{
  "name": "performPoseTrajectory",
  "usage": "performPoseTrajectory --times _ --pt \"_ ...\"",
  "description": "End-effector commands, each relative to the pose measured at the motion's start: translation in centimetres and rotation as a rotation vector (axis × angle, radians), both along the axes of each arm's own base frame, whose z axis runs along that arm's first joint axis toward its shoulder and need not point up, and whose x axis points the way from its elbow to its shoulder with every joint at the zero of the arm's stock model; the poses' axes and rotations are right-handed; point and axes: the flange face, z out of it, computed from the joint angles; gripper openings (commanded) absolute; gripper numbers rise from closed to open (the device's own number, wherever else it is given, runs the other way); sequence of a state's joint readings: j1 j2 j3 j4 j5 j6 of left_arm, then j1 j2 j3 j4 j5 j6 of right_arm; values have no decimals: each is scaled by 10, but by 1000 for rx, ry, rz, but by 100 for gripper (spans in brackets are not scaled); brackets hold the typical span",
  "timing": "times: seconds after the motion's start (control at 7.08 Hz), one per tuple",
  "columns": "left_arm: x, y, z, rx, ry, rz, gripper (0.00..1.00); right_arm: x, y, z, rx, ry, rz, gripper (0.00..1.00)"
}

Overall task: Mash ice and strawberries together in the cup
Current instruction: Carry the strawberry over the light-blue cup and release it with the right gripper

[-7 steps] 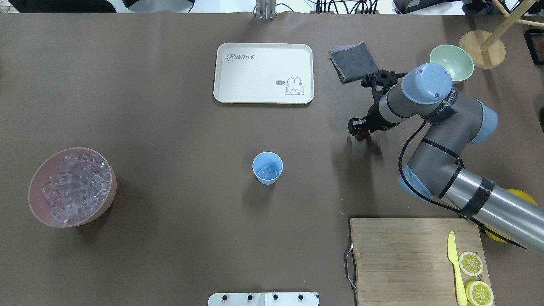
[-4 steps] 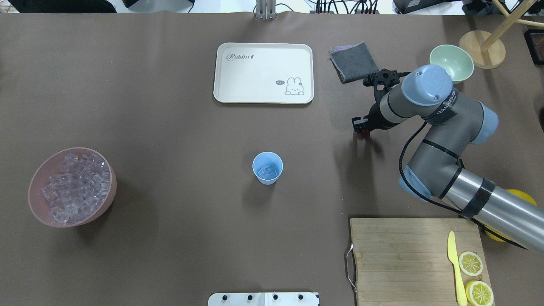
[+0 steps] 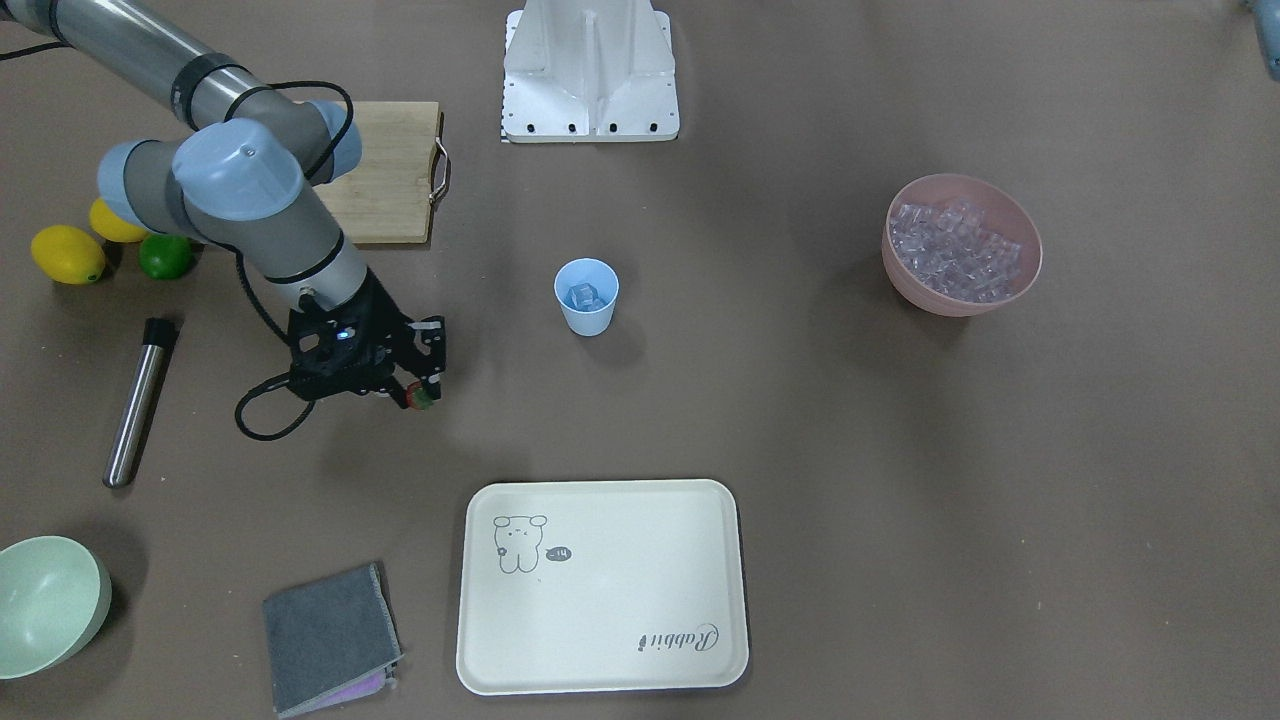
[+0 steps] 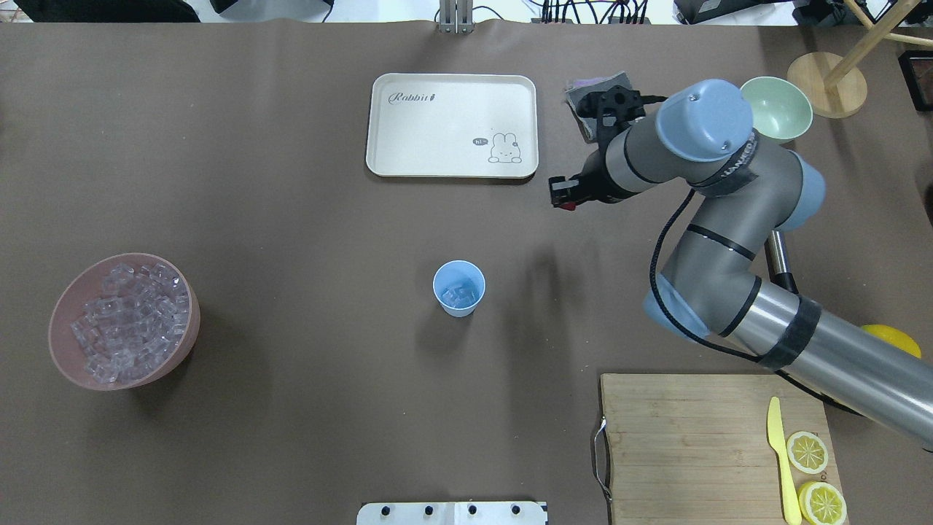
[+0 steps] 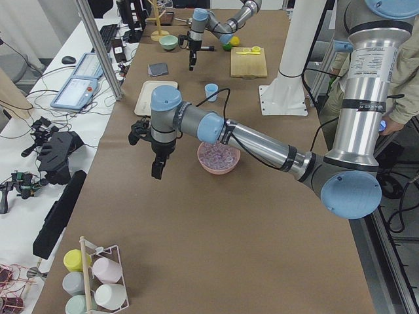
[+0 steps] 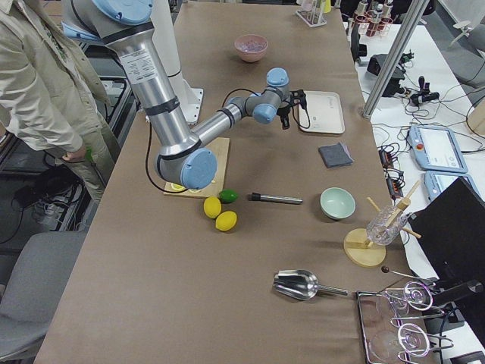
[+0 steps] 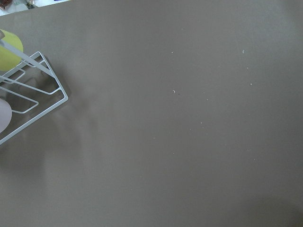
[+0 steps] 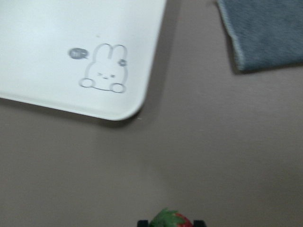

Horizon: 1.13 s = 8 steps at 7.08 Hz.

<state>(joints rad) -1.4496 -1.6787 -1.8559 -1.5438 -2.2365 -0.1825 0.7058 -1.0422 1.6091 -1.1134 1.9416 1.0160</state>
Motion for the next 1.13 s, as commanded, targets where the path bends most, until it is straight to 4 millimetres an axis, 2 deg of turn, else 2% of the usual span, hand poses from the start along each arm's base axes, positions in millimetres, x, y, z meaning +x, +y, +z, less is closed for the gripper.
performPoseTrajectory --times 0.0,0.14,0.42,0.71,0.99 --pt "0 0 2 -5 -1 0 98 -40 57 -78 37 -118 22 0" --pt "0 -1 4 -8 -1 0 98 -50 86 -96 70 -148 6 0" --pt "0 -3 12 -19 -2 0 98 -88 130 -97 110 -130 11 0" --pt "0 -3 12 -20 -3 1 98 -97 142 -92 110 -122 -6 0" --pt "0 -3 11 -19 -2 -2 98 -95 139 -86 116 -104 -8 0"
